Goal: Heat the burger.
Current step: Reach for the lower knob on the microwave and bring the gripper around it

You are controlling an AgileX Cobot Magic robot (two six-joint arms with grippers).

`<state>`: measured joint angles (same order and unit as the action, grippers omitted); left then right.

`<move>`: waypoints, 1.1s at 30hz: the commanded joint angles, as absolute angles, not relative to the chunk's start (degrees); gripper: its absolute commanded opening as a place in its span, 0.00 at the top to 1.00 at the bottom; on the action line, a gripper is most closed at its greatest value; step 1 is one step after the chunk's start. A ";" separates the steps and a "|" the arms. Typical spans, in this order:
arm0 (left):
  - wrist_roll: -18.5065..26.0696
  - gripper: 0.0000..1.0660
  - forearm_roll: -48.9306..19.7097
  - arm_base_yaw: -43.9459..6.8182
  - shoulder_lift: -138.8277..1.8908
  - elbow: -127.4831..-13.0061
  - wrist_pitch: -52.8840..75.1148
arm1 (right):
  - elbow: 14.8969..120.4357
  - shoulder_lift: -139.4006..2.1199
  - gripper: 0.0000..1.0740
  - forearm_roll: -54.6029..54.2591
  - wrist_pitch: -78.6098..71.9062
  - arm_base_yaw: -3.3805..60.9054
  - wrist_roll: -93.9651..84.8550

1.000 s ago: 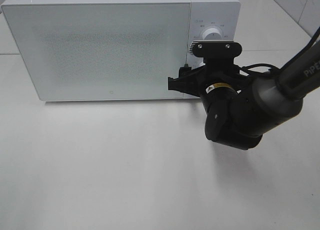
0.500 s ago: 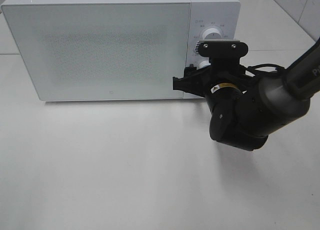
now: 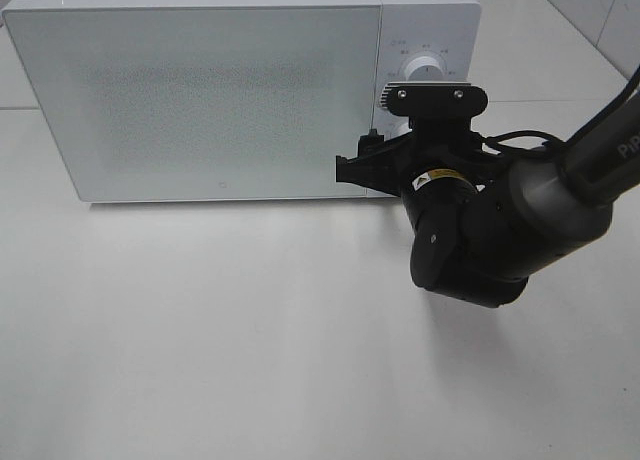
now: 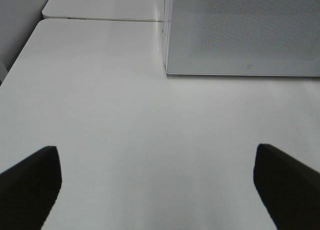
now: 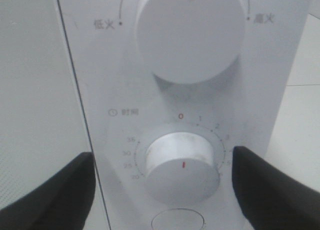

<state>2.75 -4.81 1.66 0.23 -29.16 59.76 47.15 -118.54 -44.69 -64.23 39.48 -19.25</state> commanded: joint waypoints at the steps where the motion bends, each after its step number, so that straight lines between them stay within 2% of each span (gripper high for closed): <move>1: 2.69 0.06 -4.64 1.72 1.49 -28.93 59.47 | 47.67 -118.43 0.33 -44.63 -65.66 38.90 -18.85; 9: 2.69 0.06 -4.64 1.72 1.49 -28.93 59.47 | 50.02 -118.66 0.34 -44.35 -65.43 37.30 -18.91; 15: 2.69 0.06 -4.64 1.72 1.49 -28.93 59.47 | 49.96 -118.89 0.39 -44.63 -64.11 37.24 -18.91; 17: 2.69 0.06 -4.64 1.72 1.49 -28.93 59.47 | 50.02 -118.89 0.49 -44.63 -64.17 37.24 -18.85; 18: 2.69 0.06 -4.64 1.72 1.49 -28.93 59.47 | 50.02 -118.89 0.49 -44.63 -64.17 37.24 -18.85; 19: 2.69 0.06 -4.64 1.72 1.49 -28.93 59.47 | 50.02 -118.89 0.53 -44.63 -63.77 37.24 -18.85; 20: 2.69 0.06 -4.64 1.72 1.49 -28.93 59.47 | 50.02 -118.89 0.63 -44.63 -62.57 37.24 -18.85; 23: 2.69 0.06 -4.64 1.72 1.49 -28.93 59.47 | 50.02 -118.89 0.67 -44.63 -62.45 37.24 -18.85; 24: 2.69 0.06 -4.64 1.72 1.49 -28.93 59.47 | 50.02 -118.89 0.78 -44.52 -62.51 37.24 -18.85; 25: 2.69 0.06 -4.64 1.72 1.49 -28.93 59.47 | 50.02 -118.89 0.84 -44.23 -62.68 37.24 -18.85; 26: 2.69 0.06 -4.64 1.72 1.49 -28.93 59.47 | 50.02 -118.89 0.84 -44.23 -62.68 37.24 -18.85; 27: 2.69 0.06 -4.64 1.72 1.49 -28.93 59.47 | 50.02 -118.89 0.94 -43.66 -62.68 37.24 -18.85; 28: 2.69 0.06 -4.64 1.72 1.49 -28.93 59.47 | 50.02 -118.89 1.00 -43.49 -62.68 37.24 -18.74; 33: 2.69 0.06 -4.64 1.72 1.49 -28.93 59.47 | 50.02 -118.89 1.00 -43.20 -62.74 37.24 -13.24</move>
